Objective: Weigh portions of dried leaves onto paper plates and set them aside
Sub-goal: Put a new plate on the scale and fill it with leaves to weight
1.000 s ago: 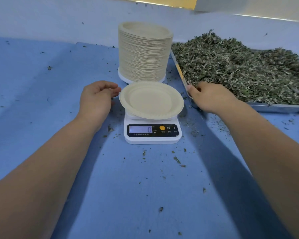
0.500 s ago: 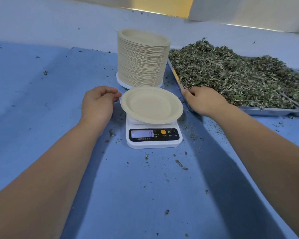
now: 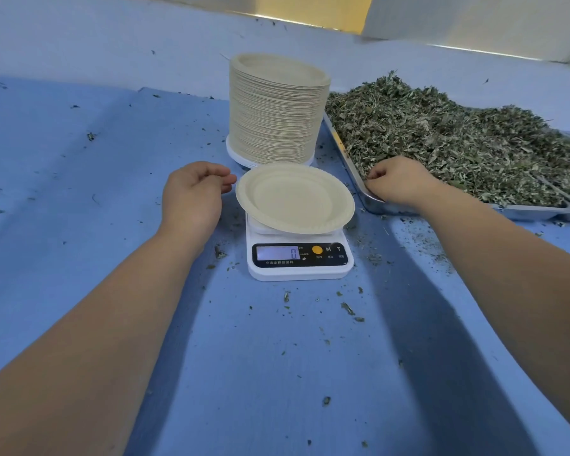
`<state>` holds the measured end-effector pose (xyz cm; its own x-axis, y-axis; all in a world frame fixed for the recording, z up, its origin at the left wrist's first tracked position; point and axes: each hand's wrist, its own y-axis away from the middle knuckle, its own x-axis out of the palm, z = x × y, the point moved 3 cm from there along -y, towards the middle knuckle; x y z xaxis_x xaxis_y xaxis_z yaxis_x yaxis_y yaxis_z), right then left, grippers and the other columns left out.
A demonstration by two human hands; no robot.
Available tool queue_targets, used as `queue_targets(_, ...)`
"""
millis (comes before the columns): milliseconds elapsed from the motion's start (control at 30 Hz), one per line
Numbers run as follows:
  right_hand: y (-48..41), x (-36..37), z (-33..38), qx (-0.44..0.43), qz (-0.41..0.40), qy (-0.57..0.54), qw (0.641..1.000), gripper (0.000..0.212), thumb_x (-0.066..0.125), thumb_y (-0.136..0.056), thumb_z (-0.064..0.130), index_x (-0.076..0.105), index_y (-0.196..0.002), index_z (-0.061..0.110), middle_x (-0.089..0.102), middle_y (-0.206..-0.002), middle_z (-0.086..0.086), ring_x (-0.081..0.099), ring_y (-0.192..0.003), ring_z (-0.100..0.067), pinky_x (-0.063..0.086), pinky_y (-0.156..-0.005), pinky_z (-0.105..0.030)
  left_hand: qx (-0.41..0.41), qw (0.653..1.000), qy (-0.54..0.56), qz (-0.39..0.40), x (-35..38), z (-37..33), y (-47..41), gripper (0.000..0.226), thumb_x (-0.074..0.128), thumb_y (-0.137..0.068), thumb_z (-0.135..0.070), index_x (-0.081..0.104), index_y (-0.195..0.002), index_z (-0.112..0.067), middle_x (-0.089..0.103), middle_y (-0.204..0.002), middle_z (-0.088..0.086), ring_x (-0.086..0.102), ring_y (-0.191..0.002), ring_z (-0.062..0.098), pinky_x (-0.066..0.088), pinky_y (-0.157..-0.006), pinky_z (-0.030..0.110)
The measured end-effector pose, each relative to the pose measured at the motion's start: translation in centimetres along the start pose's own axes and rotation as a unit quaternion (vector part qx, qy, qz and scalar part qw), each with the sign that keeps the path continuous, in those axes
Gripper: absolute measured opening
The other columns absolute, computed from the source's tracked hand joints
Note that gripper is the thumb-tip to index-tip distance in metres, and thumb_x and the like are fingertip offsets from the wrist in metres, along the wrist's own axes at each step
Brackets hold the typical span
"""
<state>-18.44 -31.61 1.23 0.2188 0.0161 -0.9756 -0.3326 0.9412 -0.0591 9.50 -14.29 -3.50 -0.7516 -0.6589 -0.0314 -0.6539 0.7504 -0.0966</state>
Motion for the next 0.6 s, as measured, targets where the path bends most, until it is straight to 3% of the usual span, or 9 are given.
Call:
queue_targets(100, -0.3, -0.5, 0.0, 0.003, -0.014, -0.004, 1.0, 0.027, 0.061, -0.095, 0.022, 0.074, -0.09, -0.001, 0.069, -0.086, -0.016, 0.057, -0.074, -0.031, 0.047, -0.068, -0.032, -0.003, 1.0, -0.001, 0.0, 0.0, -0.1, 0.1, 0.024, 0.053, -0.092, -0.007, 0.071, -0.09, -0.023, 0.079, -0.091, -0.007, 0.075, -0.091, 0.01, 0.055, -0.099, 0.046)
queue_targets(200, 0.1, -1.5, -0.2, -0.001, -0.138, -0.052, 0.989, 0.026, 0.065, -0.094, 0.034, 0.074, -0.087, 0.01, 0.072, -0.083, -0.007, 0.062, -0.07, -0.022, 0.045, -0.061, -0.027, -0.003, 1.0, -0.001, -0.001, 0.0, -0.2, 0.1, 0.025, 0.052, -0.092, -0.007, 0.072, -0.091, -0.023, 0.079, -0.091, -0.008, 0.075, -0.091, 0.009, 0.055, -0.099, 0.045)
queue_targets(267, 0.4, -2.1, -0.6, 0.003, -0.214, -0.095, 0.972, 0.023, 0.065, -0.095, 0.038, 0.075, -0.099, 0.018, 0.07, -0.082, 0.0, 0.058, -0.062, -0.014, 0.044, -0.059, -0.024, -0.003, 1.0, -0.001, 0.0, 0.0, -0.2, 0.2, 0.024, 0.053, -0.092, -0.007, 0.072, -0.091, -0.022, 0.079, -0.091, -0.007, 0.075, -0.091, 0.009, 0.055, -0.099, 0.045)
queue_targets(400, 1.0, -1.6, -0.8, -0.024, -0.211, -0.075, 0.974, 0.026, 0.064, -0.096, 0.038, 0.073, -0.101, 0.015, 0.072, -0.085, -0.008, 0.064, -0.064, -0.024, 0.055, -0.066, -0.033, -0.003, 1.0, -0.011, 0.002, 0.2, -0.2, 0.3, 0.024, 0.053, -0.093, -0.008, 0.072, -0.091, -0.022, 0.079, -0.092, -0.007, 0.074, -0.091, 0.008, 0.056, -0.098, 0.045)
queue_targets(500, 1.2, -1.9, -1.1, -0.018, -0.258, -0.101, 0.961, 0.027, 0.061, -0.097, 0.04, 0.073, -0.102, 0.016, 0.068, -0.074, -0.002, 0.057, -0.053, -0.016, 0.046, -0.055, -0.025, -0.002, 1.0, -0.017, 0.001, 0.1, -0.2, 0.3, 0.025, 0.052, -0.093, -0.008, 0.072, -0.092, -0.023, 0.079, -0.093, -0.007, 0.074, -0.092, 0.009, 0.056, -0.098, 0.046)
queue_targets(600, 1.2, -2.5, -0.6, -0.029, -0.246, -0.092, 0.964, 0.03, 0.062, -0.097, 0.04, 0.074, -0.108, 0.014, 0.071, -0.08, -0.006, 0.059, -0.059, -0.018, 0.05, -0.063, -0.028, -0.002, 1.0, -0.02, 0.0, 0.1, -0.3, 0.4, 0.025, 0.052, -0.093, -0.008, 0.072, -0.092, -0.023, 0.079, -0.093, -0.007, 0.074, -0.092, 0.008, 0.057, -0.097, 0.046)
